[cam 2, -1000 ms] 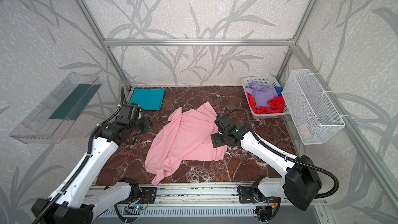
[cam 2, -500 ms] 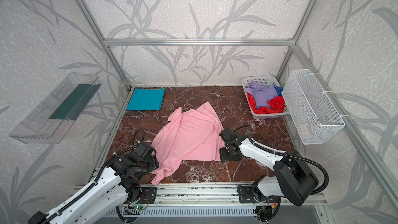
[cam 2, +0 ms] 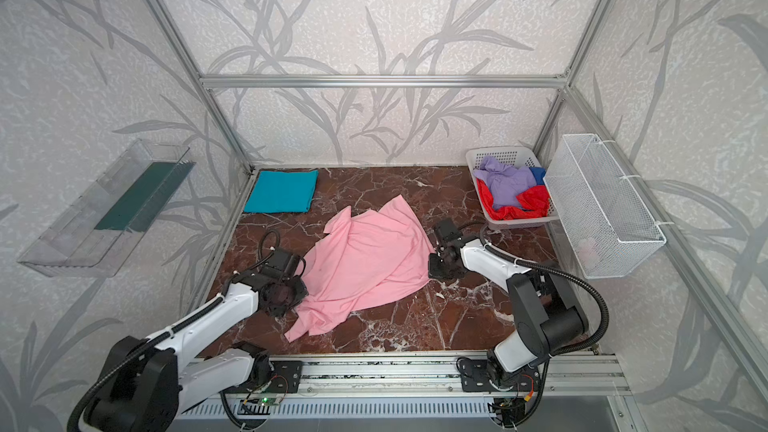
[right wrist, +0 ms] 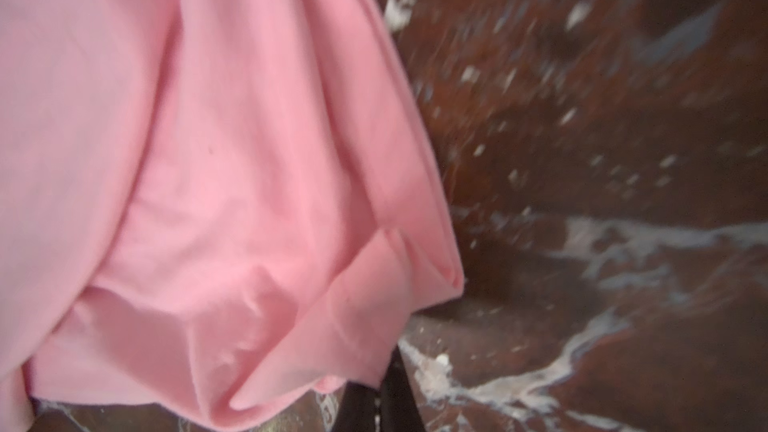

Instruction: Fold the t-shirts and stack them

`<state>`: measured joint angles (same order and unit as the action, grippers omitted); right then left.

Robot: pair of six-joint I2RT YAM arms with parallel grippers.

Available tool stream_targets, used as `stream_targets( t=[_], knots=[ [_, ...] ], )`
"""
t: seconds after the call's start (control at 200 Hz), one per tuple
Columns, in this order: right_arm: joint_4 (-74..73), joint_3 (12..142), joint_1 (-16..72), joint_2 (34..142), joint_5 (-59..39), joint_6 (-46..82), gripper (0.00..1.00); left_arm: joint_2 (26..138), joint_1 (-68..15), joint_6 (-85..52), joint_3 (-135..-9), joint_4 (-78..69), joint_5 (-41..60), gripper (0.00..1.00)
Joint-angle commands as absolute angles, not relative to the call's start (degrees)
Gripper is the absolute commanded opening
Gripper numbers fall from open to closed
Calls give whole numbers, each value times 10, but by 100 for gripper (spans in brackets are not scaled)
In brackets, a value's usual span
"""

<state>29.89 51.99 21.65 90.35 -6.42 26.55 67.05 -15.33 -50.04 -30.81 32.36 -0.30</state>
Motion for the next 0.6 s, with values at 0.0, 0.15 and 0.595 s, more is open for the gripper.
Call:
stream_targets(
  t=[0.0, 0.15, 0.595],
  knots=[
    [294, 566, 175, 939, -35, 232, 0, 766, -123, -439, -380, 250, 4, 0],
    [295, 630, 159, 1003, 3, 216, 0, 937, -120, -416, -541, 299, 20, 0],
    [306, 647, 149, 920, 35, 207, 0, 777, -136, -396, -657, 446, 11, 0]
  ],
)
